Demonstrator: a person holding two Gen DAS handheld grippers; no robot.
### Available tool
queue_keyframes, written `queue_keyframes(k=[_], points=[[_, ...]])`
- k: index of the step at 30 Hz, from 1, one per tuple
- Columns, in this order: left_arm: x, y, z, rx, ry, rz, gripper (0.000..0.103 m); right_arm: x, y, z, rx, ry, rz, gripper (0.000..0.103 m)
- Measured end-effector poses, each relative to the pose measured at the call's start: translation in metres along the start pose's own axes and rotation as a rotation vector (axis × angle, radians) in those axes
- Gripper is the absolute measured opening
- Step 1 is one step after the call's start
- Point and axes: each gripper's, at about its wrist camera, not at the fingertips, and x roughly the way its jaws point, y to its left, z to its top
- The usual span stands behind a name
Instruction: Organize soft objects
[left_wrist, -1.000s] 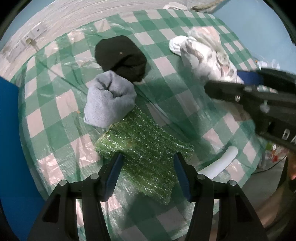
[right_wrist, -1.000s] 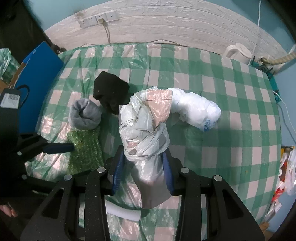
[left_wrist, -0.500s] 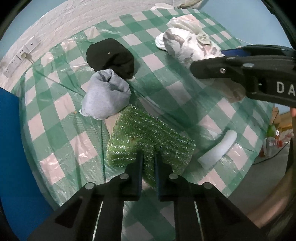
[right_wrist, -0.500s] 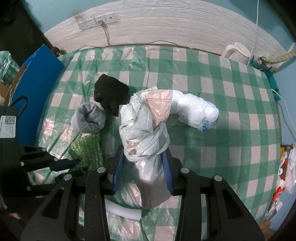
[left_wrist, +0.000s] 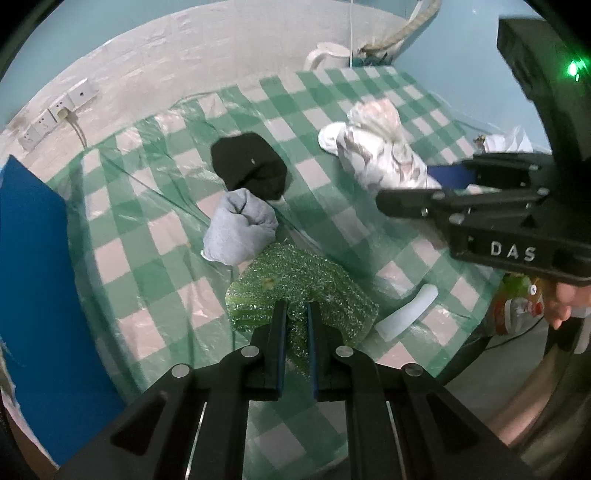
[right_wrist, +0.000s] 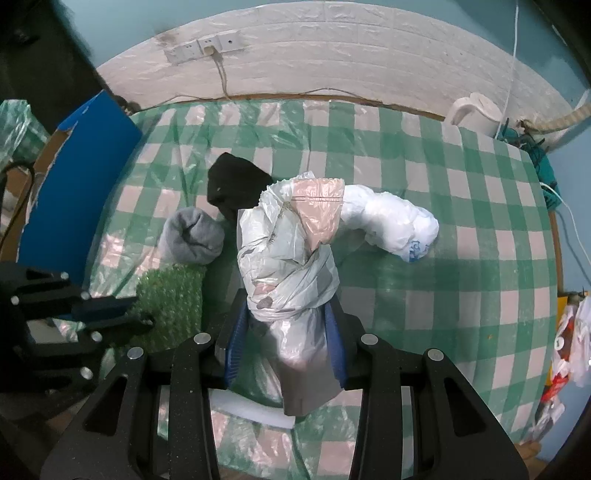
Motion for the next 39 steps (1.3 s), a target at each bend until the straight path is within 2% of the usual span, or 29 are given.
queue_keyframes(k=[10, 26, 39], points=[[-0.035, 0.019, -0.008, -0.041, -0.059, -0.013, 0.01, -0.018, 0.011, 0.0, -0.011, -0.029, 0.022, 0.038], [-0.08, 0.035, -0.014, -0.045, -0.164, 0.035, 0.01, -0.048, 0.042, 0.004, -0.061, -0.074, 0.056, 0.038], [-0.104, 0.058, -0.023, -0.076, -0.213, 0.062, 0.01, -0.063, 0.064, 0.014, -0.094, -0.098, 0.078, 0.038]])
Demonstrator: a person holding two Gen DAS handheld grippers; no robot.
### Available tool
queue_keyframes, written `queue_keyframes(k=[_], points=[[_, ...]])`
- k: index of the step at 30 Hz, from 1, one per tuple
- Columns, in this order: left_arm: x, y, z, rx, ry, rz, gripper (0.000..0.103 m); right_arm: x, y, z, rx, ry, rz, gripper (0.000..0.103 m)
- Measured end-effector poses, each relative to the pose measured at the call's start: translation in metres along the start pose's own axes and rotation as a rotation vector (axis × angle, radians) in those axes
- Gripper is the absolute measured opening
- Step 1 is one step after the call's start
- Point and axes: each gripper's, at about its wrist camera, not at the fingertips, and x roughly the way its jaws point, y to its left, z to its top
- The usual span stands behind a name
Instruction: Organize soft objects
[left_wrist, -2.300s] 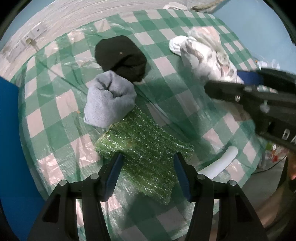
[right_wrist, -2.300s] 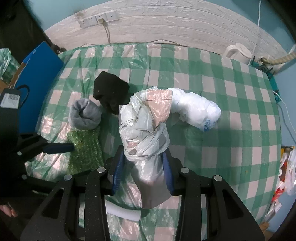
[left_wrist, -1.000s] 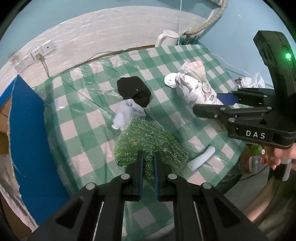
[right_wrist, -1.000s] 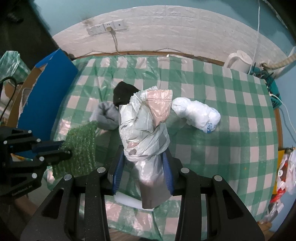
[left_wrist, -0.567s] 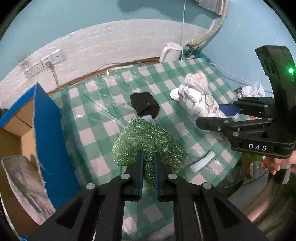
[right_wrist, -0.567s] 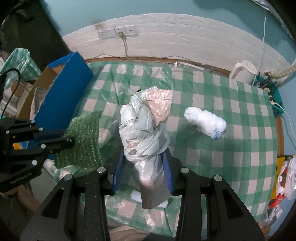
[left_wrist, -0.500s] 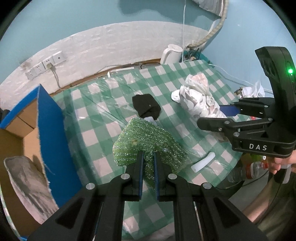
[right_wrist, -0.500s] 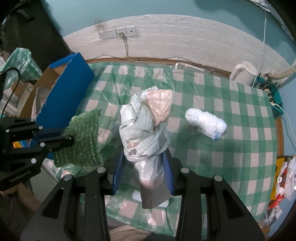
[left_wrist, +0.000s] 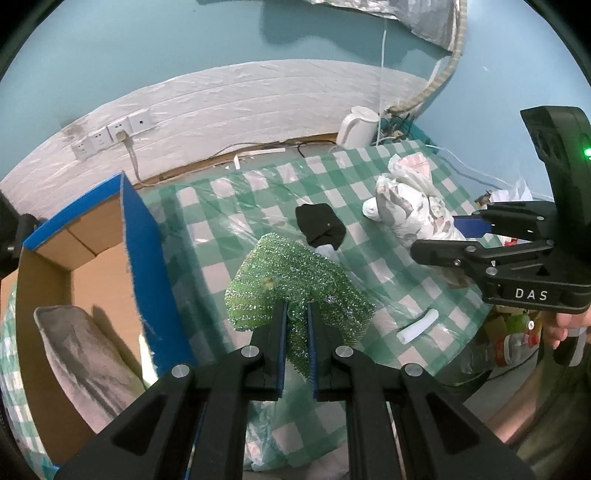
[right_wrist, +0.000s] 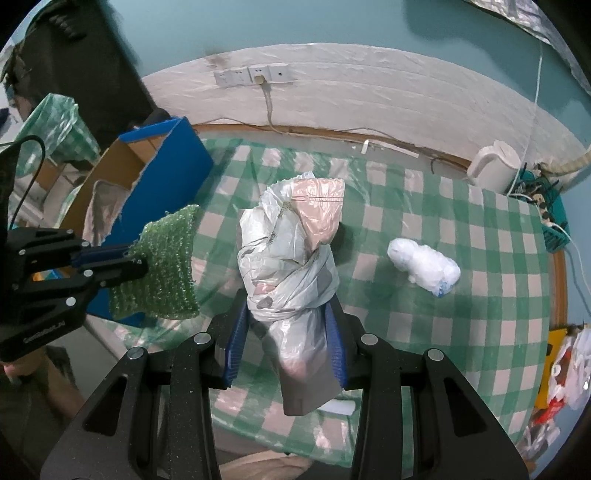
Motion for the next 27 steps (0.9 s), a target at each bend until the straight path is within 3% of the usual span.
queue_keyframes(k=[27], points=[[-0.045, 0.081, -0.021, -0.161, -0.08, 0.048, 0.01, 0.008, 0.097, 0.051, -0.12, -0.019, 0.07, 0.038]])
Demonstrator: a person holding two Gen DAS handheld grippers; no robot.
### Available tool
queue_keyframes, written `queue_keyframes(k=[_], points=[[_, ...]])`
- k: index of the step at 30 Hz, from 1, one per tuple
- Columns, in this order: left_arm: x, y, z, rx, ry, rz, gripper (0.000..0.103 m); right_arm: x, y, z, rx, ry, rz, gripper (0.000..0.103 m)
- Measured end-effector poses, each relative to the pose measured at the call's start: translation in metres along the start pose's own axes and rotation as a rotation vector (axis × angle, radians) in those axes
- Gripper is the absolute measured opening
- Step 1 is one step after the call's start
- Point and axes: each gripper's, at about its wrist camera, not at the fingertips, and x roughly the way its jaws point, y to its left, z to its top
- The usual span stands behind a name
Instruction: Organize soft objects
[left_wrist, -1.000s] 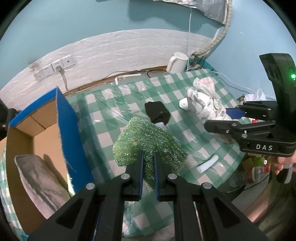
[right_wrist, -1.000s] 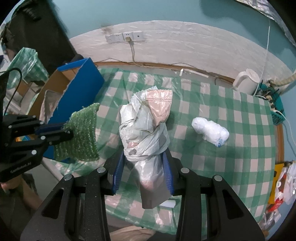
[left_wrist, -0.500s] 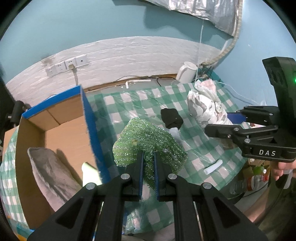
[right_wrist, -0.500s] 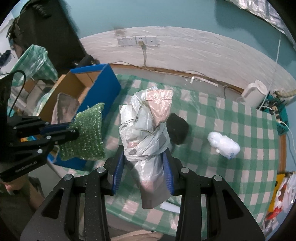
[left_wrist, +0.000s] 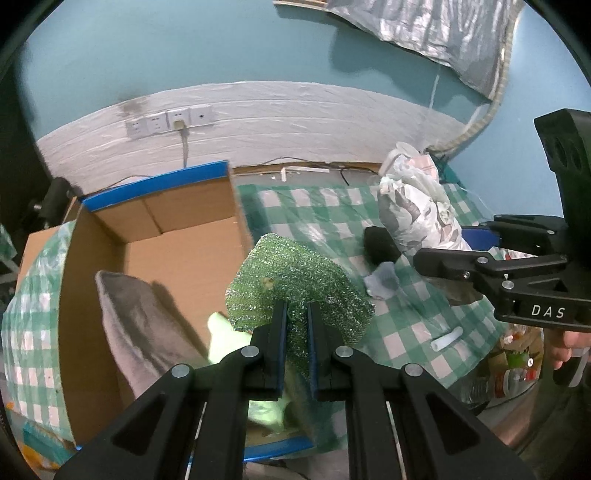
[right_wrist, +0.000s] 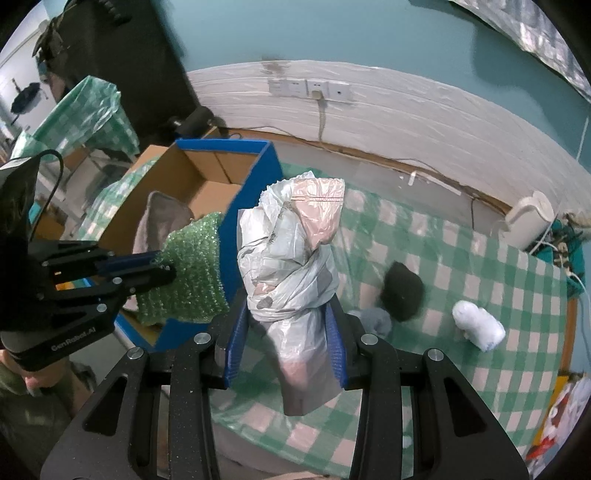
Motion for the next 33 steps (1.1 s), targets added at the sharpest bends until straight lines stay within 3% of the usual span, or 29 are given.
queue_keyframes(k=[16, 33], points=[[-0.023, 0.065, -0.012, -0.108, -0.045, 0.043, 0.01, 0.04, 0.065, 0.04, -0.076, 0.041, 0.059, 0.038], [-0.027, 0.123, -0.033, -0.212, -0.037, 0.09, 0.01, 0.087, 0.13, 0.056, -0.16, 0.107, 0.112, 0.038]])
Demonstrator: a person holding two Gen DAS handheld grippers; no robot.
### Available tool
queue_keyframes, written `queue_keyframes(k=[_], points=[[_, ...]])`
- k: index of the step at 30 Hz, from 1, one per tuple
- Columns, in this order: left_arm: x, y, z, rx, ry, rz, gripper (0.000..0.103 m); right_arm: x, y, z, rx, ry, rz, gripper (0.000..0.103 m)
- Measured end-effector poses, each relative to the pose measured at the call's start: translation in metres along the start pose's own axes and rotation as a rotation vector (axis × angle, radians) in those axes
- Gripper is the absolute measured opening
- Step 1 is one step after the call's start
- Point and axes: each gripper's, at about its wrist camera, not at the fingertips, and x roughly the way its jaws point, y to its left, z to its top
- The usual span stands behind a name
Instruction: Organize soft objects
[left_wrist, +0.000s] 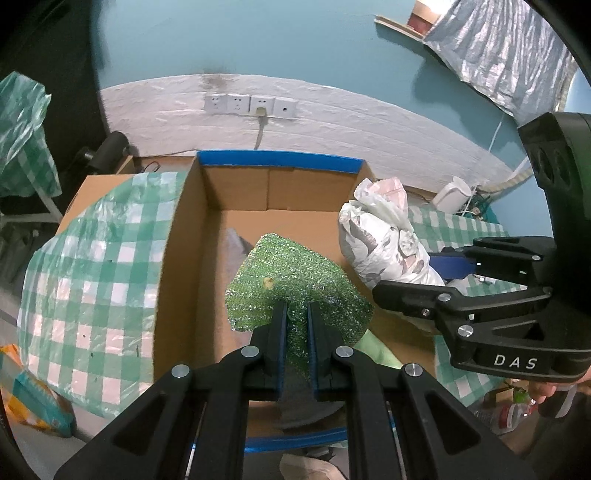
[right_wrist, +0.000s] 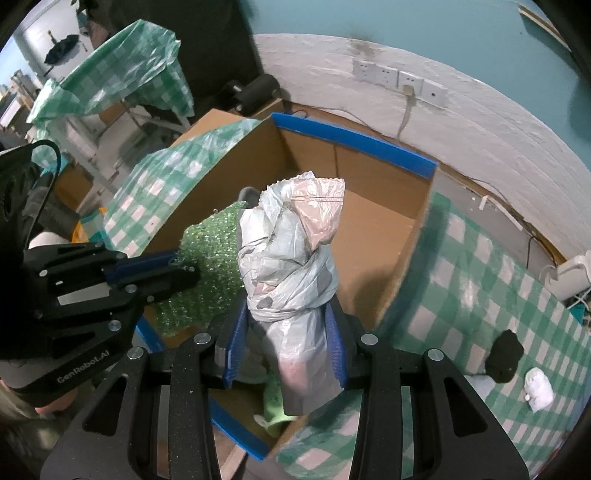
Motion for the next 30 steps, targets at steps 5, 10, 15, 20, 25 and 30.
queue_keyframes(k=[5, 10, 15, 20, 25, 30], points=[[0.001, 0.012, -0.002, -0.021, 0.004, 0.017, 0.011, 0.009, 0.004, 0.003, -0.001, 0.013, 0.014, 0.039], [0.008, 0.023, -0.006, -0.059, 0.04, 0.029, 0.02, 0.015, 0.0, 0.001, 0.022, 0.022, 0.01, 0.047], [0.011, 0.029, -0.002, -0.09, 0.04, 0.034, 0.03, 0.007, -0.004, -0.001, 0.036, -0.015, 0.008, 0.068], [0.007, 0.028, 0.0, -0.085, 0.006, 0.036, 0.044, -0.003, -0.012, -0.005, 0.051, -0.037, -0.003, 0.069], [0.004, 0.02, 0.002, -0.068, -0.015, 0.029, 0.051, -0.01, -0.026, -0.014, 0.07, -0.044, -0.009, 0.069], [0.001, 0.006, 0.004, -0.023, -0.047, -0.004, 0.052, -0.016, -0.045, -0.026, 0.106, -0.043, -0.024, 0.069]])
